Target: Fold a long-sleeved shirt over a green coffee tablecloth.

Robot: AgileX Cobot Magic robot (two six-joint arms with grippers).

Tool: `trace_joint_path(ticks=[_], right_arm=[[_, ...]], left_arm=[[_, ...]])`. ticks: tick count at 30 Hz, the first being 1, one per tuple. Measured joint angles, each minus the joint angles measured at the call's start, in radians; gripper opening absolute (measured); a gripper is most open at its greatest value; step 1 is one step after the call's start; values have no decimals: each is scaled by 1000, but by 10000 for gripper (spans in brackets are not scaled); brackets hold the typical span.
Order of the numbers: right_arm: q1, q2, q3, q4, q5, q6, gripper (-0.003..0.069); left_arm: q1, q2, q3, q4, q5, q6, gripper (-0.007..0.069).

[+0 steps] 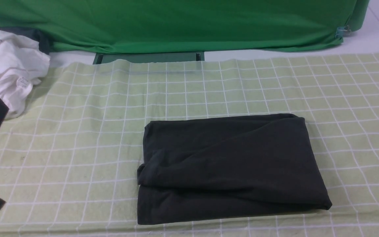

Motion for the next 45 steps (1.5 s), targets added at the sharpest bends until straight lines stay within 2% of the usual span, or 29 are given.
trace_joint_path(ticks=[12, 15, 19, 20, 24, 30, 37, 42, 45], right_arm=[[0, 0, 0, 0, 1, 0, 188], [0, 0, 0, 0, 1, 0, 188], [0, 0, 0, 0, 1, 0, 188], [0, 0, 0, 0, 1, 0, 188], [0, 0, 0, 0, 1, 0, 188], [0, 0, 0, 0, 1, 0, 188], [0, 0, 0, 0, 1, 0, 195], [0, 0, 0, 0, 1, 0, 203], [0, 0, 0, 0, 1, 0, 211]], left_arm=[[16, 5, 71, 187, 28, 38, 13], [82, 5, 71, 200, -4, 40, 13], [222, -26, 109, 189, -27, 24, 13], [296, -57, 159, 186, -30, -17, 13], [380, -147, 272, 199, 9, -111, 13], [395, -302, 358, 243, 77, -147, 13], [395, -318, 358, 250, 210, -162, 13], [389, -318, 358, 250, 223, -163, 13], [346, -318, 358, 250, 223, -157, 13]])
